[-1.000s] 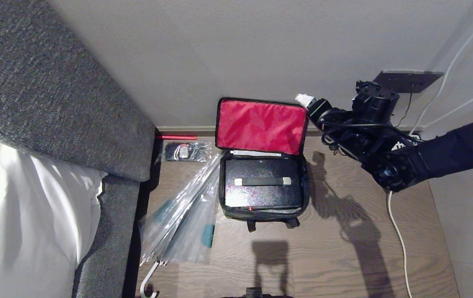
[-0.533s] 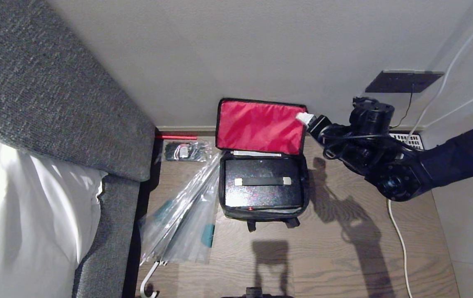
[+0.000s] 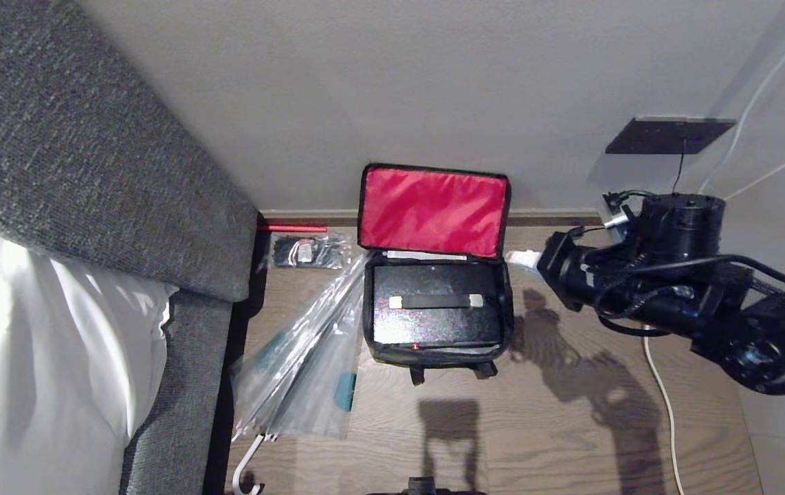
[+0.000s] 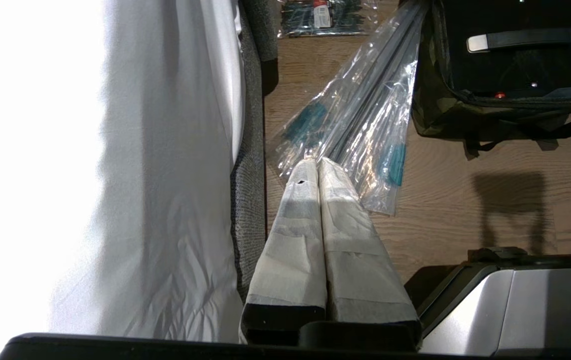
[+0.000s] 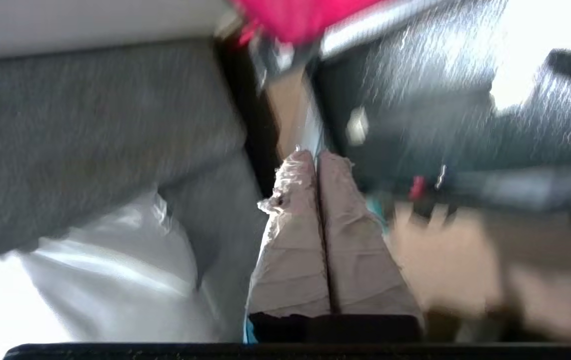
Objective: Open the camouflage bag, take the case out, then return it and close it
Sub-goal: Grip the handle
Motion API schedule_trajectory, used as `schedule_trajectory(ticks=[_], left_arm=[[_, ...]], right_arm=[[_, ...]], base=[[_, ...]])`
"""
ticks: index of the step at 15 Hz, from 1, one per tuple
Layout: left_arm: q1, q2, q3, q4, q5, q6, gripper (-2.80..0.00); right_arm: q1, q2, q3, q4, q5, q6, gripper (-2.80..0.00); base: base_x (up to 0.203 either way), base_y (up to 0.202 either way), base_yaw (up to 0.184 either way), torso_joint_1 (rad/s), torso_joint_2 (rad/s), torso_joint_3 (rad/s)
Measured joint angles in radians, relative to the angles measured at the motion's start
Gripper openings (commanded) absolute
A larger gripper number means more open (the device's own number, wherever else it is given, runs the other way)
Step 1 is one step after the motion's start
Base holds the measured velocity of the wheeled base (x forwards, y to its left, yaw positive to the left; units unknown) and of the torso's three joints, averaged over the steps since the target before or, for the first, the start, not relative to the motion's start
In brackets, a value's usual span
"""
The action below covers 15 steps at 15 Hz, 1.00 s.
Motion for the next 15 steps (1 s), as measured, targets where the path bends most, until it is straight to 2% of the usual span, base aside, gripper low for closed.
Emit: schedule_trajectory(ticks=[5,7,9,11,13,15], left_arm=[[0.0,0.0,0.0,0.0,0.0,0.0,-2.8],[0.0,0.0,0.0,0.0,0.0,0.0,-2.8],[0.0,0.0,0.0,0.0,0.0,0.0,-2.8],[0.0,0.0,0.0,0.0,0.0,0.0,-2.8],[0.0,0.0,0.0,0.0,0.0,0.0,-2.8],[0.0,0.0,0.0,0.0,0.0,0.0,-2.8]], right_arm=[[0.023,-0.319,0.214,0.121,0.128,-0.03,-2.8],[-0.012,-0.506,0.28,0.247,0.156,-0.076,-2.8],[-0.075,-0.728,0.336,0.434,0.164,-0.196,-2.8],[-0.138,-0.98,0.398,0.654,0.129,-0.352,-2.8],[-0.221,-1.23,0.476,0.88,0.087,-0.525,-2.8],[-0.323,-1.406,0.567,1.037,0.058,-0.709,-2.8]], base=[[0.0,0.0,0.0,0.0,0.0,0.0],[0.0,0.0,0.0,0.0,0.0,0.0],[0.0,0.0,0.0,0.0,0.0,0.0],[0.0,0.0,0.0,0.0,0.0,0.0],[0.0,0.0,0.0,0.0,0.0,0.0],[0.0,0.0,0.0,0.0,0.0,0.0]])
